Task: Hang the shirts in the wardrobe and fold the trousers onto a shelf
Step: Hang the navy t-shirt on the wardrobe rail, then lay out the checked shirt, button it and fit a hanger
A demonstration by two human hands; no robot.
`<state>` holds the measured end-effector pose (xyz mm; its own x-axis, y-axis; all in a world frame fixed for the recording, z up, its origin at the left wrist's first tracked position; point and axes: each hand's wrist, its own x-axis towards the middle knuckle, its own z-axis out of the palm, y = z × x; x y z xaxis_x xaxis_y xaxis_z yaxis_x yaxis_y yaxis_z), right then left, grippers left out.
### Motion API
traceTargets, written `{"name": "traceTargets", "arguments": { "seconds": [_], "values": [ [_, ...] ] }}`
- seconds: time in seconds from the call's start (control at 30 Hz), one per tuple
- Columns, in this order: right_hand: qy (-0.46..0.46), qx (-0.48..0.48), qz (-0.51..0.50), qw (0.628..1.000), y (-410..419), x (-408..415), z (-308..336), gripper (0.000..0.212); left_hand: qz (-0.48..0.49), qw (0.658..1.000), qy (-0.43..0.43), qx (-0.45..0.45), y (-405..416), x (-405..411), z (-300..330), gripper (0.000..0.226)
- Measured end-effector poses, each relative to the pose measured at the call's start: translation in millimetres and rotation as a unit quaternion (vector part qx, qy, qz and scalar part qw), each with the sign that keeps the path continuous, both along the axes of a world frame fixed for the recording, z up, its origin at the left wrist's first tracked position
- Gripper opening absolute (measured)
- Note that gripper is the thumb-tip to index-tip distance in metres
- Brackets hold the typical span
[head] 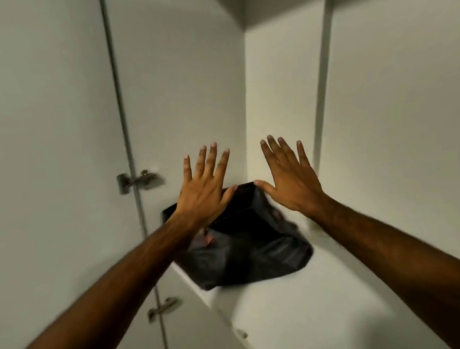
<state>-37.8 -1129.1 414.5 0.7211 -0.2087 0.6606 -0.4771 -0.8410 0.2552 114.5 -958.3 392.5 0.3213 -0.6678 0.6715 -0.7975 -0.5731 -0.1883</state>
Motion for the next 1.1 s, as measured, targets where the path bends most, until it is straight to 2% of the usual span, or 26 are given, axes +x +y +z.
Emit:
{"name": "traceTargets", "arguments": {
  "seconds": [0.27, 0.43, 0.6, 0.8, 0.9, 1.1],
  "values": [
    [0.056, 0.056, 0.174, 0.982, 167.3, 86.5, -57.8, 0.089, 0.153, 0.987, 0.021, 0.033, 213.9, 12.6, -64.6, 0.079],
    [0.105, 0.066, 0.301, 0.946, 312.1, 130.1, -109.8, 0.086, 0.276, 0.958, 0.072, 0.036, 370.2, 3.1, -123.5, 0.079],
    [0.148, 0.068, 0.41, 0.897, 470.6, 142.9, -160.2, 0.085, 0.374, 0.92, 0.112, 0.041, 528.5, -39.3, -165.4, 0.078],
    [0.181, 0.048, 0.541, 0.82, 658.7, 113.6, -210.4, 0.086, 0.501, 0.85, 0.16, 0.046, 693.6, -130.1, -215.9, 0.078],
    [0.222, 0.04, 0.592, 0.773, 732.7, 88.0, -225.7, 0.089, 0.562, 0.804, 0.187, 0.041, 752.5, -180.3, -232.1, 0.078],
    [0.239, 0.024, 0.695, 0.678, 854.2, 34.7, -254.2, 0.084, 0.676, 0.708, 0.205, 0.01, 833.7, -288.4, -245.6, 0.078]
  ]
}}
